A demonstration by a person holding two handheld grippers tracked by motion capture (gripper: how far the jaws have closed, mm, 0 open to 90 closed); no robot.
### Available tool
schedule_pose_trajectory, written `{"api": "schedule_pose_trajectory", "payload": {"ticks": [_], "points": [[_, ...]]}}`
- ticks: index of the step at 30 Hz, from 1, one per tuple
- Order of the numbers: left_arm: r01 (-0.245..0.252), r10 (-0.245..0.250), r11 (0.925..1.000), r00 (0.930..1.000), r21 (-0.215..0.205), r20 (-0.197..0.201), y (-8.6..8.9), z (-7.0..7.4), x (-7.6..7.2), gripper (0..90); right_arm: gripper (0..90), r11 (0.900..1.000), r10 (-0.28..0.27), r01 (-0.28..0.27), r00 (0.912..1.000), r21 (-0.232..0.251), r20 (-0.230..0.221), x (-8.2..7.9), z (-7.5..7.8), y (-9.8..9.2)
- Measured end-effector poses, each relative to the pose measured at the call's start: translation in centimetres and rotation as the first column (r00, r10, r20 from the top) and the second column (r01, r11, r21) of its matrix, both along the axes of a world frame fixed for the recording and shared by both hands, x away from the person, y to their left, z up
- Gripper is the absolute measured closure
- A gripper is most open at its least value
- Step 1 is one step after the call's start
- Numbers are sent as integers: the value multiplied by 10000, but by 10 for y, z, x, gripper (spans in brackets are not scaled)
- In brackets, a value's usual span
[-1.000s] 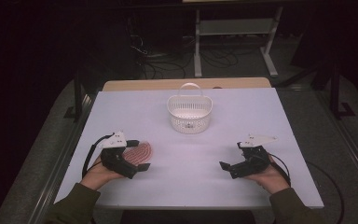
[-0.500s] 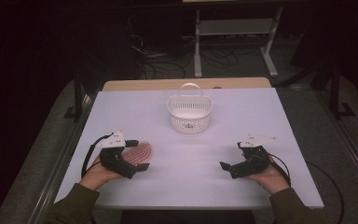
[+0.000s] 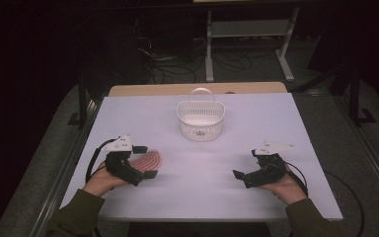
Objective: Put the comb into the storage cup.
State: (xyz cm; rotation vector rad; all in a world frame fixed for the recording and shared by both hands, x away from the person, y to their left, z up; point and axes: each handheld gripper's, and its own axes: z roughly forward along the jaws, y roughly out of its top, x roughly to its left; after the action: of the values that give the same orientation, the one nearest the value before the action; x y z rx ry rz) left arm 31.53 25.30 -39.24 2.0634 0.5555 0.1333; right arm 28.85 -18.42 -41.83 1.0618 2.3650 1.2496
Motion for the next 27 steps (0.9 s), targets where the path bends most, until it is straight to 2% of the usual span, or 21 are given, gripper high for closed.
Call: {"api": "schedule_pose_trajectory", "payload": {"ticks": [6, 11, 16, 19, 27], "points": [[66, -69, 9999, 9994, 90, 329, -2, 9, 8, 4, 0, 10000, -18, 18, 10000, 27, -12, 0, 0, -1], [59, -62, 9999, 9994, 88, 331, -3, 11, 12, 4, 0, 10000, 3, -3, 10000, 11, -19, 1, 0, 0], [-247, 255, 9994, 9991, -241, 329, 1, 9, 21, 4, 0, 10000, 1, -1, 10000, -14, 10, 0, 0, 0], [-316, 327, 9991, 9988, -296, 364, 3, 10, 26, 5, 0, 10000, 14, -14, 10000, -22, 15, 0, 0, 0], [-505, 508, 9987, 9974, -65, 514, 9, 16, 33, 5, 0, 10000, 34, -34, 10000, 19, 6, -1, 0, 0]]}}
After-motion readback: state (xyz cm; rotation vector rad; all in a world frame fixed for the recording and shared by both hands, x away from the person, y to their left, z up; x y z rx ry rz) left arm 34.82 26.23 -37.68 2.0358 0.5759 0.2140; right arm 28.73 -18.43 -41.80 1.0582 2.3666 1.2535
